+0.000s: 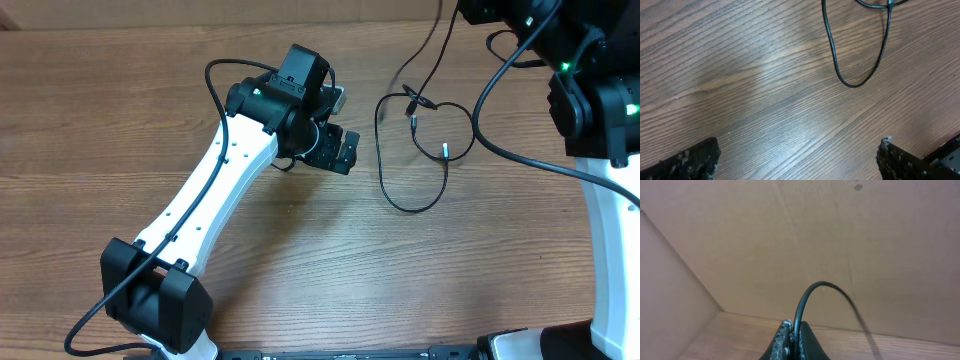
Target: Untangle cables
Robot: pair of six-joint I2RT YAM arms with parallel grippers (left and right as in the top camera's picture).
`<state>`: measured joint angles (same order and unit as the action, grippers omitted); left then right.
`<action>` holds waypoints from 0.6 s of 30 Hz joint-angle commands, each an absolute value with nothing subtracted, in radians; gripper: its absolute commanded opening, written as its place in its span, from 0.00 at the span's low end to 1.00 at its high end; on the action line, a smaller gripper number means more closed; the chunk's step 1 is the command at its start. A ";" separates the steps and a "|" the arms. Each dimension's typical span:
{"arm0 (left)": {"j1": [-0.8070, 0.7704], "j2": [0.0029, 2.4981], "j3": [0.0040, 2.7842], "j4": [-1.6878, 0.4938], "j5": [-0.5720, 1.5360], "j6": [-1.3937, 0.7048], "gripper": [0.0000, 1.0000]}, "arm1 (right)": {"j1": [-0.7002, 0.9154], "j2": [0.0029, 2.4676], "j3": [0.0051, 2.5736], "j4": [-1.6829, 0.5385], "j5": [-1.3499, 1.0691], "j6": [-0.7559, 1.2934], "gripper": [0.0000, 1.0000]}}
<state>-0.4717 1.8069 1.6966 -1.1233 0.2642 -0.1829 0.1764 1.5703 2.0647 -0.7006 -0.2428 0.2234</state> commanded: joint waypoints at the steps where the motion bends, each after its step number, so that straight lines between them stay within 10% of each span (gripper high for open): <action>1: -0.472 1.811 1.689 -1.118 0.262 -0.200 1.00 | 0.173 1.562 2.087 -0.727 -0.226 0.207 0.04; 18: -0.472 1.811 1.641 -0.828 0.263 -0.138 1.00 | 0.172 1.545 2.088 -0.858 -0.591 0.224 0.04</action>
<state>-0.4717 1.8069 1.6650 -0.8536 0.2642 -0.1642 0.1764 1.5700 2.0651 -0.8646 -0.5228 0.1818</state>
